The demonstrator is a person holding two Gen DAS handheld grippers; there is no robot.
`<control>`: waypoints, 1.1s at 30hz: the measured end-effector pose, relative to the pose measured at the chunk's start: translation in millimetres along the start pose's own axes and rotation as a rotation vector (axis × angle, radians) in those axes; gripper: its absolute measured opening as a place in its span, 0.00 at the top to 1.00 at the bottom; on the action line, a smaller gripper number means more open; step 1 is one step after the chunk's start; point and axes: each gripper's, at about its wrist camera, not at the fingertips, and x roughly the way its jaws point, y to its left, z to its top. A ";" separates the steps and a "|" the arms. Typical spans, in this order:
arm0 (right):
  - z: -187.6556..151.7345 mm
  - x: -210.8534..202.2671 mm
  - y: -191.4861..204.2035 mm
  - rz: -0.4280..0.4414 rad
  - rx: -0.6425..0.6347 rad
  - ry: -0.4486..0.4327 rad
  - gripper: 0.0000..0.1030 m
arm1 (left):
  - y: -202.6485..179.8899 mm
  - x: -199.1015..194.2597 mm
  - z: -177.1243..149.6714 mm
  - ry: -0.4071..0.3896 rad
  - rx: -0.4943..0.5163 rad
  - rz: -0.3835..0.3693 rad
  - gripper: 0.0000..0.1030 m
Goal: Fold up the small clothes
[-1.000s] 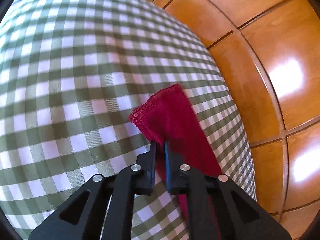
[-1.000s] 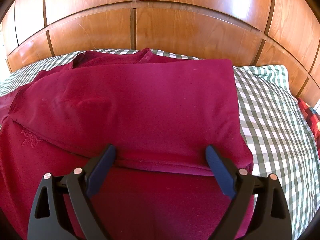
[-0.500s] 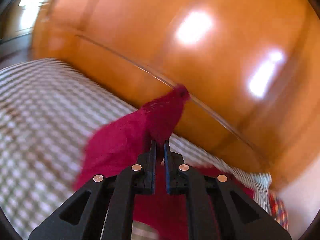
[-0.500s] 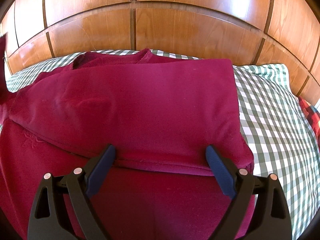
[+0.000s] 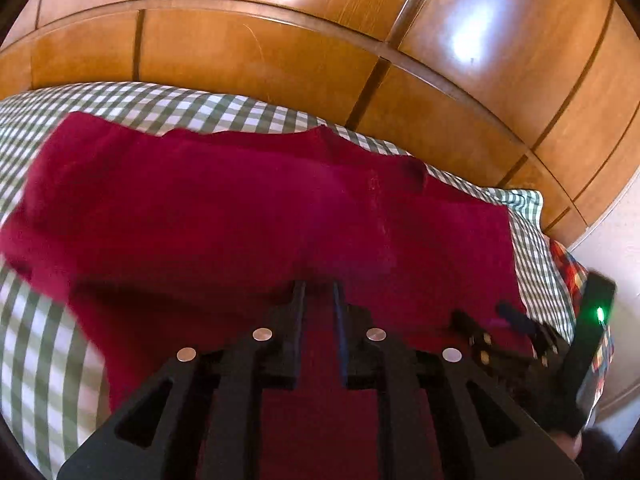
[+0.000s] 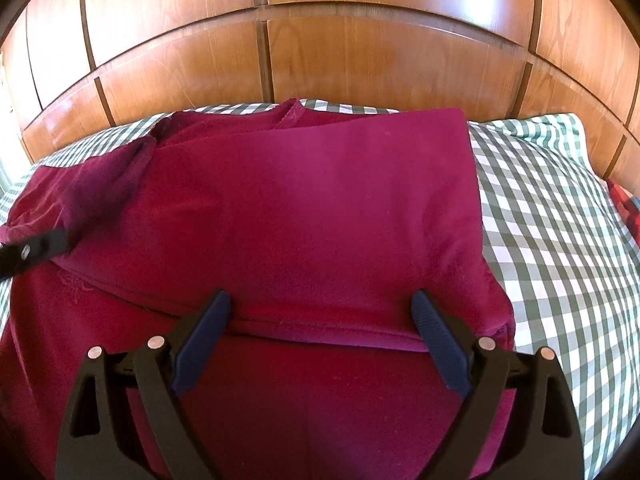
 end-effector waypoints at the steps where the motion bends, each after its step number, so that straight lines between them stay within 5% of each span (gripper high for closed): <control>1: 0.8 -0.9 -0.8 0.006 0.004 0.001 0.11 | 0.3 -4.4 -5.1 -0.008 0.010 0.010 0.89; 6: 13.8 -26.6 -6.8 0.078 0.071 -0.030 0.25 | 8.4 -20.1 -30.7 -0.043 0.033 0.078 0.89; 13: 45.6 -16.1 46.3 0.513 0.117 0.111 0.38 | 41.5 -6.2 -36.0 -0.013 -0.082 0.078 0.89; 17: 57.1 21.4 77.0 0.503 0.139 0.207 0.39 | 45.3 0.3 -35.5 -0.009 -0.098 0.059 0.89; 21: 73.6 28.3 92.7 0.463 0.101 0.216 0.91 | 48.3 2.7 -35.3 -0.014 -0.113 0.035 0.89; 26: 93.5 -17.7 78.0 0.435 0.053 0.069 0.93 | 50.7 3.6 -35.8 -0.016 -0.129 0.016 0.89; 33: 102.8 -62.9 -3.9 0.376 0.127 -0.040 0.93 | 50.8 2.1 -37.5 -0.017 -0.130 0.016 0.89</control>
